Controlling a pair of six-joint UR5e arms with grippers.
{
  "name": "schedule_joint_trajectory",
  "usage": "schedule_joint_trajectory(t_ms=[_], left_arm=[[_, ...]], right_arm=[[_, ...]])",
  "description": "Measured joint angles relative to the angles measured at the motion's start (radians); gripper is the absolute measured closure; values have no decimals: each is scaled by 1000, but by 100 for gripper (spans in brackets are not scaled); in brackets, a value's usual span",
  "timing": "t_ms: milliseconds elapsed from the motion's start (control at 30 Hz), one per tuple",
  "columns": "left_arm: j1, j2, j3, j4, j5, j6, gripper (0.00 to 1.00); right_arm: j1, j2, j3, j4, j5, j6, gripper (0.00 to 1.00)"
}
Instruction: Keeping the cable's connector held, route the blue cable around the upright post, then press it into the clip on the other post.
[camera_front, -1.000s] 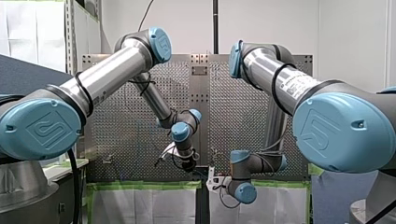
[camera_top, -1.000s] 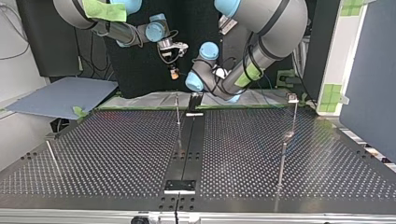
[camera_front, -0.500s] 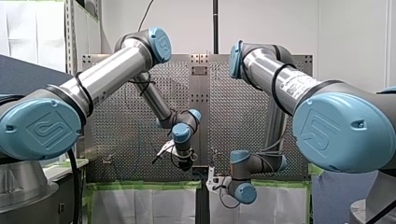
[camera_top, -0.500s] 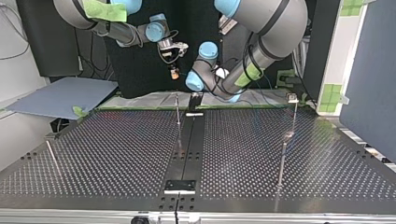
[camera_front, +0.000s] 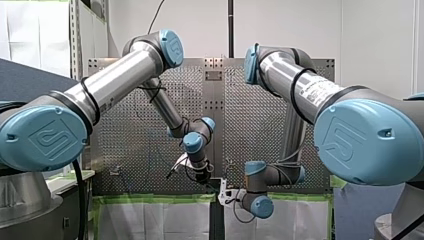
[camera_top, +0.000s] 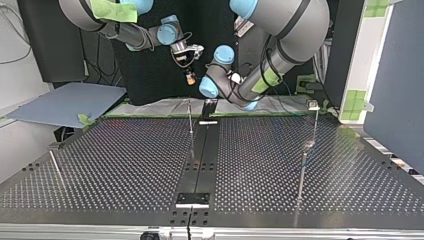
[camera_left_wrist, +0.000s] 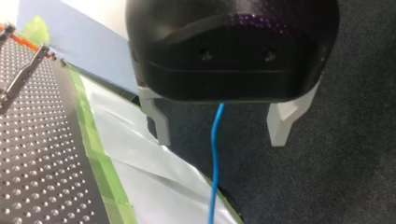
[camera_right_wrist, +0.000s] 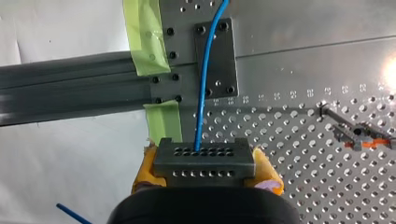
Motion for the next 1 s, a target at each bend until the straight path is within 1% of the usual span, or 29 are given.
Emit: schedule_joint_trajectory(t_ms=[167, 300, 400, 533, 733, 833, 1000], left_arm=[[6, -1, 0, 0, 4, -3, 0], [11, -6, 0, -1, -2, -4, 0], [17, -22, 0, -9, -18, 1, 0], [26, -56, 0, -13, -55, 31, 0], [39, -71, 0, 5, -110, 79, 0], [43, -71, 0, 7, -122, 91, 0], [51, -72, 0, 9, -127, 96, 0]], right_arm=[[3, 0, 0, -6, -23, 0, 100], [4, 0, 0, -9, -32, 0, 100], [5, 0, 0, -10, -35, 0, 100], [6, 0, 0, -9, -36, 0, 100], [7, 0, 0, -8, -36, 0, 100], [7, 0, -1, -6, -36, -1, 100], [8, 0, -3, -4, -36, -2, 100]])
